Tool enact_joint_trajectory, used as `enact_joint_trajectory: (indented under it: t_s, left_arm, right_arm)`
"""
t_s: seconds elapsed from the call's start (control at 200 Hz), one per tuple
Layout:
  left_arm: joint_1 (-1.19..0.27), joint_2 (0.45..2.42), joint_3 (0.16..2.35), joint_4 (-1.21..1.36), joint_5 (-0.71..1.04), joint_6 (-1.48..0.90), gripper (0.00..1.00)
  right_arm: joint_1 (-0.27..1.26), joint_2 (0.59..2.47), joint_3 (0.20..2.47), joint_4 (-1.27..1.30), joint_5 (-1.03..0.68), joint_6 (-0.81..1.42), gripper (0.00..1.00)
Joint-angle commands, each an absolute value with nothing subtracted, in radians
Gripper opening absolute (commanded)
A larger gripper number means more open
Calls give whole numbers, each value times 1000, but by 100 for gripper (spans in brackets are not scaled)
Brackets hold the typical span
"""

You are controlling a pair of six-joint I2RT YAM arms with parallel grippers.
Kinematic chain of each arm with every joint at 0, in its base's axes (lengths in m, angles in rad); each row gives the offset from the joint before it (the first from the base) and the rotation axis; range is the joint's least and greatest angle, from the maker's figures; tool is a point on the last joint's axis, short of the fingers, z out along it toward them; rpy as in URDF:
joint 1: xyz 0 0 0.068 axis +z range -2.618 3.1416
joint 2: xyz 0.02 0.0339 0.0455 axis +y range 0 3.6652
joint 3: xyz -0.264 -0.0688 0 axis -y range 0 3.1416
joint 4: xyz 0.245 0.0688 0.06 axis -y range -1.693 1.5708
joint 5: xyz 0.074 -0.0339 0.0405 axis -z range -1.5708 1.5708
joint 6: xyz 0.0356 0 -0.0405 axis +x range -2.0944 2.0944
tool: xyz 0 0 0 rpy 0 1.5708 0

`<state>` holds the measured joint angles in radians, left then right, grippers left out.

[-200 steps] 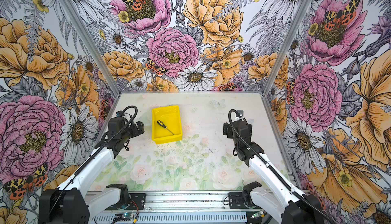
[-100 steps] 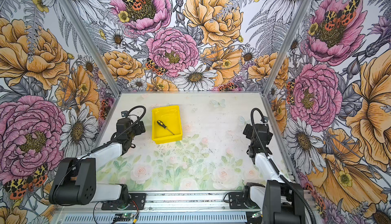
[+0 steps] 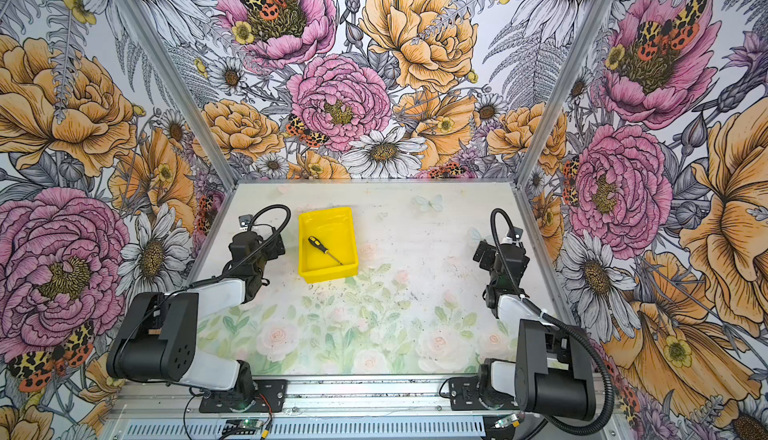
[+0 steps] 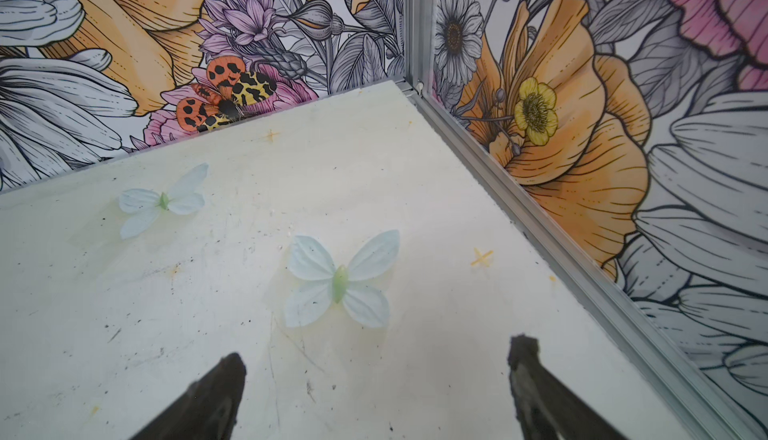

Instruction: Put the screwdriver in the bin

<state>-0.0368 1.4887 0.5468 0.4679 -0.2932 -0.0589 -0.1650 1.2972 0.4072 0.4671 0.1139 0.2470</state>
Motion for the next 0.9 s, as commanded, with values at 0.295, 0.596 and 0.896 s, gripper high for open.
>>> enact_joint_trajectory:
  t_s: [0.295, 0.596, 0.896]
  left_arm:
    - [-5, 1509, 499, 682, -180, -4, 99]
    - [-19, 1509, 475, 725, -177, 14, 99]
    - [-30, 1547, 369, 947, -280, -7, 99]
  right_arm:
    - [-134, 1441, 449, 669, 41, 206, 99]
    - [5, 1529, 395, 851, 106, 55, 99]
    - [0, 1537, 402, 843, 140, 72, 100]
